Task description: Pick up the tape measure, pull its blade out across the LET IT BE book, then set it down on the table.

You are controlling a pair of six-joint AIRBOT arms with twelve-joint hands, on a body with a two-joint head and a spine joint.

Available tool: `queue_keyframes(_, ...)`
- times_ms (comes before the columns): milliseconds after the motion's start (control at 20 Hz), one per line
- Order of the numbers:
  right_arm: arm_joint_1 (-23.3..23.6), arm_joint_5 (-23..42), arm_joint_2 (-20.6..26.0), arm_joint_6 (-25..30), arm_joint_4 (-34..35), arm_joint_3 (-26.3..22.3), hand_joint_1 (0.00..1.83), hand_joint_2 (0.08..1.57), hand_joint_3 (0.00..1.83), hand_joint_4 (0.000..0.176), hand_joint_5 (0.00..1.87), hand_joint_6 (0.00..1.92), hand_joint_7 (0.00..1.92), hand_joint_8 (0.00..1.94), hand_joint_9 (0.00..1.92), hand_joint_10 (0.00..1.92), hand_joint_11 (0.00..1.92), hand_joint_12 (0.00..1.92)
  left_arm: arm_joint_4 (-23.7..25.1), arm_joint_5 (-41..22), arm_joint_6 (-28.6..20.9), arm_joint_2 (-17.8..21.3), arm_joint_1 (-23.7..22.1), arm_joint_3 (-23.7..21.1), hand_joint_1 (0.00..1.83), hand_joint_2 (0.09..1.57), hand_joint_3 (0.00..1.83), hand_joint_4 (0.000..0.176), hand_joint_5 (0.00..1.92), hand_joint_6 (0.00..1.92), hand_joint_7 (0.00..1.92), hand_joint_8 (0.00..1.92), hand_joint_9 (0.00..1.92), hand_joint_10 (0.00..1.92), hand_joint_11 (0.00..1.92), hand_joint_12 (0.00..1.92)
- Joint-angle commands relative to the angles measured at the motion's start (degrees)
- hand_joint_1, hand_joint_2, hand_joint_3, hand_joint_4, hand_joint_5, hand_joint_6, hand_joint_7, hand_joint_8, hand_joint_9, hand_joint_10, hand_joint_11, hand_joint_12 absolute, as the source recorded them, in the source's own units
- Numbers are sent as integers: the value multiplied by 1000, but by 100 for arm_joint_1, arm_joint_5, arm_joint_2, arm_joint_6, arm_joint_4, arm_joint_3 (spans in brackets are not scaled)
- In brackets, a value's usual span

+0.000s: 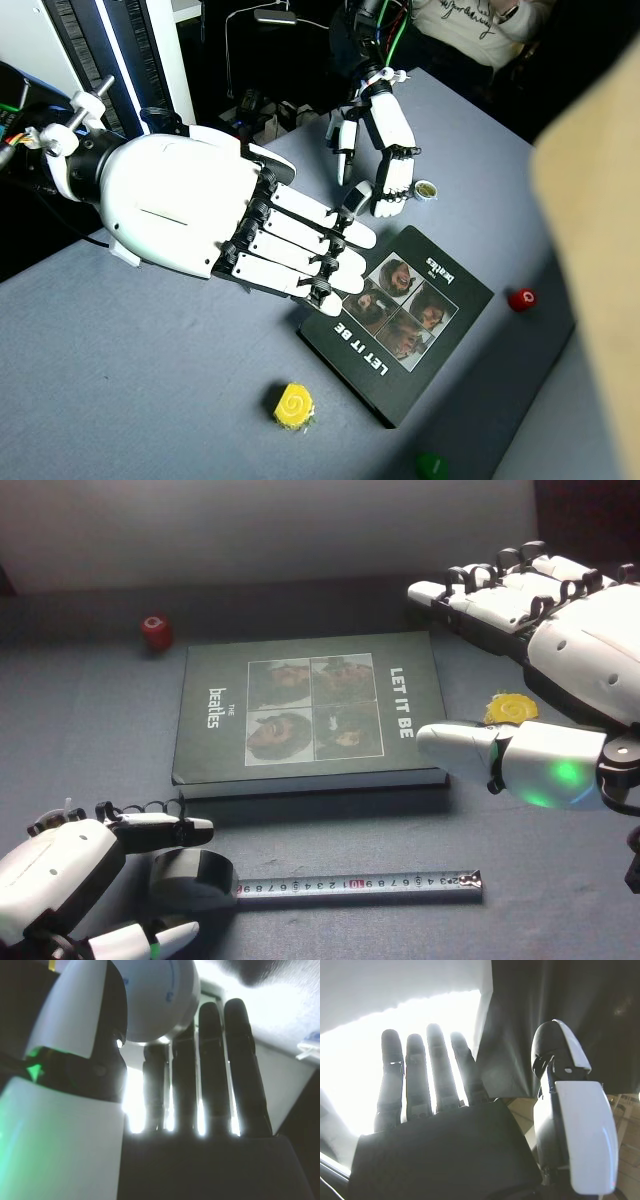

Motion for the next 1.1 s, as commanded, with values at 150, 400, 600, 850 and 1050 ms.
queue_keyframes(150,67,549,31,55,-249,-19,123,1187,2,0,161,8,273,9,171,12,0,836,214,-674,97,-150,33,27,1156,1052,0,0,752,6,796,7,775,10,692,192)
queue_keyframes(400,71,528,24,55,-263,-19,126,1187,2,0,163,7,276,8,173,12,0,837,207,-759,250,-241,3,108,1366,1121,0,0,1021,706,972,1033,834,1291,812,887)
queue_keyframes(600,71,507,18,55,-276,-23,137,1185,0,0,211,15,306,9,217,18,0,905,221,-779,394,-265,-46,101,1380,1088,0,0,1193,368,1028,958,874,1348,779,1161)
queue_keyframes(850,67,493,20,55,-300,-32,139,1185,0,0,203,7,299,2,215,13,0,918,338,-674,344,-181,-327,41,1381,1084,0,0,1201,352,1037,944,885,1325,776,1114)
queue_keyframes(1050,79,413,51,-26,-313,-23,137,1186,0,0,216,8,307,3,224,10,0,976,322,-326,343,85,-718,-95,1374,1114,0,0,1039,663,984,1013,838,1342,780,1098)
